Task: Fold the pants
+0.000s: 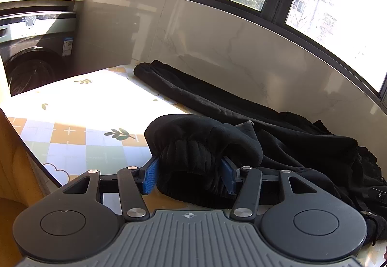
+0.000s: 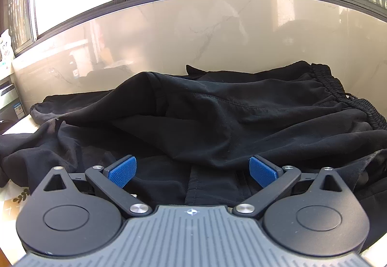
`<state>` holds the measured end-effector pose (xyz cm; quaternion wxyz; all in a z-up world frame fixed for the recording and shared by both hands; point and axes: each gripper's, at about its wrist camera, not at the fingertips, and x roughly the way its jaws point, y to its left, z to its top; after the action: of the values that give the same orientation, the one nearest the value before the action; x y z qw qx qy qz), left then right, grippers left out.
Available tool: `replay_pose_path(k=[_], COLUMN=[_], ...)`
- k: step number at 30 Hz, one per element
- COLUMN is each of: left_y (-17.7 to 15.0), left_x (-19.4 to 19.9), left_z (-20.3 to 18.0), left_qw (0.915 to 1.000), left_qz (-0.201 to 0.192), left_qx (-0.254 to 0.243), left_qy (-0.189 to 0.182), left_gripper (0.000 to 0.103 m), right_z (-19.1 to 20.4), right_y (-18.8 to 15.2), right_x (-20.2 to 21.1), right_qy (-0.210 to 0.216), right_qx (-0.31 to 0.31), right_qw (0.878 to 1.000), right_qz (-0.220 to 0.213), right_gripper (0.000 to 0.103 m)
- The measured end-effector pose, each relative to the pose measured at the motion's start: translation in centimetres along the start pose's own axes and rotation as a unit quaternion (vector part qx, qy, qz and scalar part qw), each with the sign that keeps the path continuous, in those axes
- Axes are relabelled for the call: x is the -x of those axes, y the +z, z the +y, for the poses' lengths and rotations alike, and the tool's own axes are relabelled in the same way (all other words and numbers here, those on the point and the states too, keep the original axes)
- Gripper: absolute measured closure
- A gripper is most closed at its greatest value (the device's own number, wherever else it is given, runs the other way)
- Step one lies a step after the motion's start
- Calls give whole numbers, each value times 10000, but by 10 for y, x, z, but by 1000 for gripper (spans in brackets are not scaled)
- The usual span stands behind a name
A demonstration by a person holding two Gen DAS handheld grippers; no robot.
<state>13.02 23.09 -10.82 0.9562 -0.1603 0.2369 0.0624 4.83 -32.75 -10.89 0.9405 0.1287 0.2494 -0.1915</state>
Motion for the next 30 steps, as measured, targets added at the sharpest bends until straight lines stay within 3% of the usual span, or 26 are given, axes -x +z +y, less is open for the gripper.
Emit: replay_pose_path(k=[1,2,9,13,16,23,27,29,30], left_y=[2,4,42,75,95,121,127,129,129], left_x=[-3,-4,27,61,64,10,-24,-42,-49], left_z=[1,2,1,-3,-9,8,26,33,37], left_qw=[10000,10000,9927,9757,9673,9734,9809,9863,9883], left_qz=[-29,-57,-1190,-2159,-2486,-2147,-1676,-1320,-1126], left_qx=[-13,3,5,38,-174,148,264,355,438], left_qy=[-46,-72,177,365,474,789,950,921,934], left_gripper=[81,85,88,88,88,88,88,84,75], right_z=[-3,-5,-9,-6,-5,4,4,4,4], right_y=[0,0,7,13,14,8,6,5,4], right_x=[2,3,15,20,17,10,9,10,11], right_qy=[-18,-27,-4,137,239,156,77,77,73], right_qx=[-44,-84,-215,-268,-338,-238,-282,-324,-327], right_qw=[10000,10000,9997,9992,9988,9996,9996,9994,9994], right_qz=[-10,-12,-150,-277,-266,-73,-15,-9,-4], right_gripper=[1,1,1,1,1,1,1,2,2])
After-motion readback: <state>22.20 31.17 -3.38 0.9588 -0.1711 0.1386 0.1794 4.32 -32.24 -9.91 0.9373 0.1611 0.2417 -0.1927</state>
